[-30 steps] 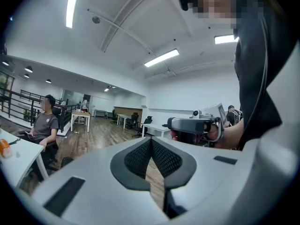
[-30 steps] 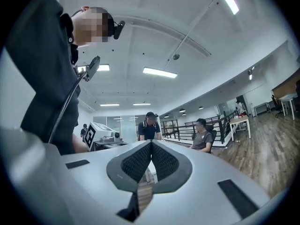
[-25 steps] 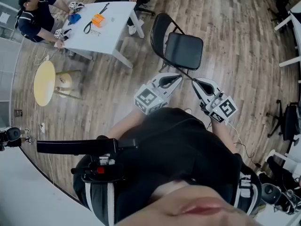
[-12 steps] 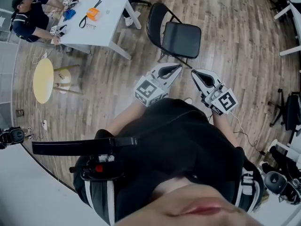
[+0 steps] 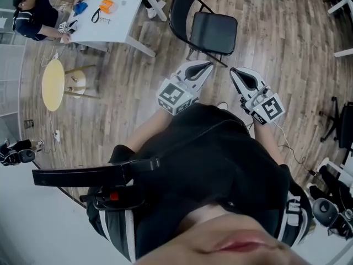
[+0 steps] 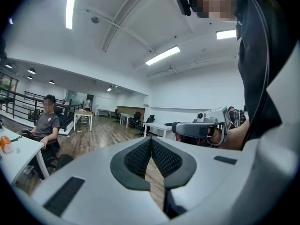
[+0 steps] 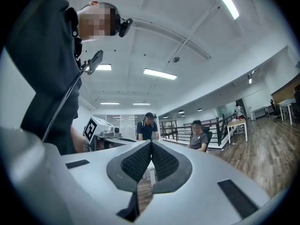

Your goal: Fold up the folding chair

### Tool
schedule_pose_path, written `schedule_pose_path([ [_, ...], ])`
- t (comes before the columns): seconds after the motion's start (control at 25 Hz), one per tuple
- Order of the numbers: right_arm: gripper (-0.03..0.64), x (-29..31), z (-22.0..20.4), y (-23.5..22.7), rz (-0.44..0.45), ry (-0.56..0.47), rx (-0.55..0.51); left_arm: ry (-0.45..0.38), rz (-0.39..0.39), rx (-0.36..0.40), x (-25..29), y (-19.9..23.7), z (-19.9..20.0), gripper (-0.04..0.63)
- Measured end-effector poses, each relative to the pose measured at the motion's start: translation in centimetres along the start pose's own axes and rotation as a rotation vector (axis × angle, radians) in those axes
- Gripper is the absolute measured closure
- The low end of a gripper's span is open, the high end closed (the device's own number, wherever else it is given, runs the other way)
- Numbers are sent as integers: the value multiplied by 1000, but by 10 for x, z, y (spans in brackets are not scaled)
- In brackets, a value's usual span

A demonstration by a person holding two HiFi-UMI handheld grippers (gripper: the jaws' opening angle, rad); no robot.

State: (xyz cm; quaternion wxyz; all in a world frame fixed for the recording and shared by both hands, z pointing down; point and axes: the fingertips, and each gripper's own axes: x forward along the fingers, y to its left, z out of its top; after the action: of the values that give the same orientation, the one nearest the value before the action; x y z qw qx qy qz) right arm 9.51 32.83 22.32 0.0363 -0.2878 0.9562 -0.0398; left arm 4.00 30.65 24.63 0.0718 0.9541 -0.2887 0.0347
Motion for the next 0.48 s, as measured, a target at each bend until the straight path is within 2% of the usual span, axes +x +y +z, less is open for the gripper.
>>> schedule_pose_path([
  [0.24,606,-24,-6,-16,16,1,1,9,35,11,23,-17,-4,591],
  [0.48,606,-23,-7,-30,26,-8,22,16,37,16,36,-17,0,591],
])
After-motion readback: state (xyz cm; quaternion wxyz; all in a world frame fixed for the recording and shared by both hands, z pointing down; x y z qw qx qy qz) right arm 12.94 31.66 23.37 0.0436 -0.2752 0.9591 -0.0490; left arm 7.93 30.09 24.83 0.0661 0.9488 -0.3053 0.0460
